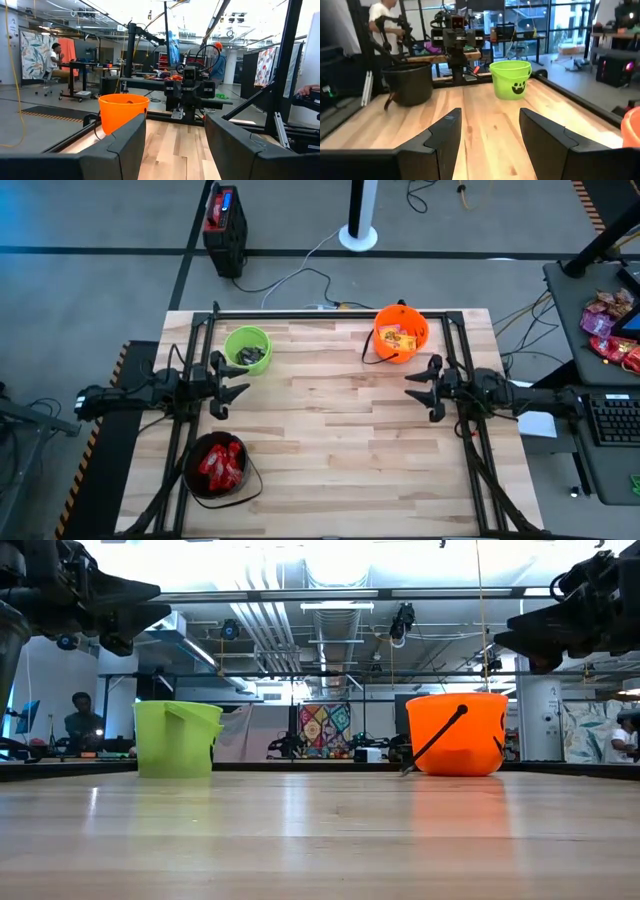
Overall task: Sort candy by brand, put in halloween buckets
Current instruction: Return to Home Position
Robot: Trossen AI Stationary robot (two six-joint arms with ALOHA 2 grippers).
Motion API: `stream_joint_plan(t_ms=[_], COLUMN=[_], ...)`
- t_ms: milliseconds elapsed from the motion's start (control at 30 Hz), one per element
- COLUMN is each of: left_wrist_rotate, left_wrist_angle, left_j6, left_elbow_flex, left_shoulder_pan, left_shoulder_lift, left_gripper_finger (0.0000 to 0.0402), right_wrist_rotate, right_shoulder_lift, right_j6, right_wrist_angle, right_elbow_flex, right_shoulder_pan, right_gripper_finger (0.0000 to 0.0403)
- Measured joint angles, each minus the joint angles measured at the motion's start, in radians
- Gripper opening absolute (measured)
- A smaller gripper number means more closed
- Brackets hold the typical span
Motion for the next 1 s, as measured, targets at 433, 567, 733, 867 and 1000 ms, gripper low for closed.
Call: stream_joint_plan(t_ms=[433,567,733,867,1000], left_wrist_rotate=[0.0,0.0,0.0,0.0,0.0], left_wrist_angle=[0.001,0.001,0.001,0.001,0.001], left_j6=[0.0,0.0,0.0,0.0,0.0], left_elbow_flex=[0.0,0.0,0.0,0.0,0.0], left_shoulder_pan=[0.0,0.0,0.0,0.0,0.0], left_shoulder_lift=[0.001,0.001,0.001,0.001,0.001], left_gripper_finger=[0.0187,0.0187,0.0187,0.0188,0.0188], right_wrist_rotate=[0.005,0.005,0.005,0.005,0.005], right_shoulder_lift=[0.076,0.088,0.092,0.092,0.092], right_j6=[-0.041,-0.032,-0.031,-0.03,-0.029], right_wrist_angle=[0.0,0.0,-0.001,-0.001,-0.001], right_elbow_flex=[0.0,0.0,0.0,0.0,0.0], right_shoulder_pan=[0.002,0.002,0.002,0.002,0.002], right_gripper_finger=[0.0192,0.0192,0.0192,0.0192,0.0192])
